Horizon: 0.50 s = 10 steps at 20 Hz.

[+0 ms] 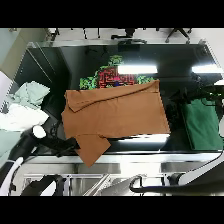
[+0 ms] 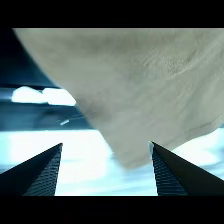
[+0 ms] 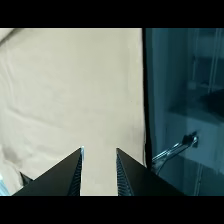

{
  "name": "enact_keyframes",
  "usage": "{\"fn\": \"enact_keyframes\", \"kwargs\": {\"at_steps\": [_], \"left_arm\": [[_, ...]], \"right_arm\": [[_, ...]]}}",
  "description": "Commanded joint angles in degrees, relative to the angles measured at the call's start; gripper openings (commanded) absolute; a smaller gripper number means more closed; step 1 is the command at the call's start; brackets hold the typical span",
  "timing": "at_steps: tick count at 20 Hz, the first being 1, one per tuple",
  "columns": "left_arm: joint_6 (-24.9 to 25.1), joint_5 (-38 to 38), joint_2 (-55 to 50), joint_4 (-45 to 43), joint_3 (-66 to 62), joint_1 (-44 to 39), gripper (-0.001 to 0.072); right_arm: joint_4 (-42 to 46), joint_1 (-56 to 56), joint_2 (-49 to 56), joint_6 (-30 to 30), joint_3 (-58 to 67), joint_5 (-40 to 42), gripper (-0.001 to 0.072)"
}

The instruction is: Fold the shirts.

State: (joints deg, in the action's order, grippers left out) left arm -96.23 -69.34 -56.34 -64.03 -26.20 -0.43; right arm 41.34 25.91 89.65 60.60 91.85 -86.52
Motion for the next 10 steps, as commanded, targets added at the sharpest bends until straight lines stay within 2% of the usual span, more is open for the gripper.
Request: {"fn": "enact_keyframes", "kwargs": {"at_steps": [1, 3, 7, 8, 9, 10], "left_arm": [[0.28, 13.05, 4.68, 10.38, 10.03, -0.13, 0.0600], [0.63, 17.53, 3.65, 11.63, 11.08, -0.13, 0.0600], [1.77, 21.33, -3.74, 11.76, 6.36, -0.13, 0.0587], [2.75, 20.79, -5.03, 11.56, 4.07, -0.13, 0.0338], [4.81, 19.71, -6.01, 11.54, 1.55, -0.11, 0.0023], [7.08, 18.34, -6.56, 11.47, -0.96, -0.11, 0.0014]], "right_arm": [[-0.15, -0.04, -0.04, -0.81, -0.57, -0.48, 0.0244], [-0.15, -0.04, -0.04, -1.46, -0.57, -0.33, 0.0245], [-0.17, 0.02, -0.04, -2.10, -0.57, -0.42, 0.0244], [-0.15, 0.02, -0.04, -2.08, -0.57, -0.57, 0.0245], [-0.13, 0.02, -0.04, -2.01, -0.59, -1.14, 0.0244], [-0.07, 0.13, -0.07, -1.42, -0.61, -2.12, 0.0244]]}}
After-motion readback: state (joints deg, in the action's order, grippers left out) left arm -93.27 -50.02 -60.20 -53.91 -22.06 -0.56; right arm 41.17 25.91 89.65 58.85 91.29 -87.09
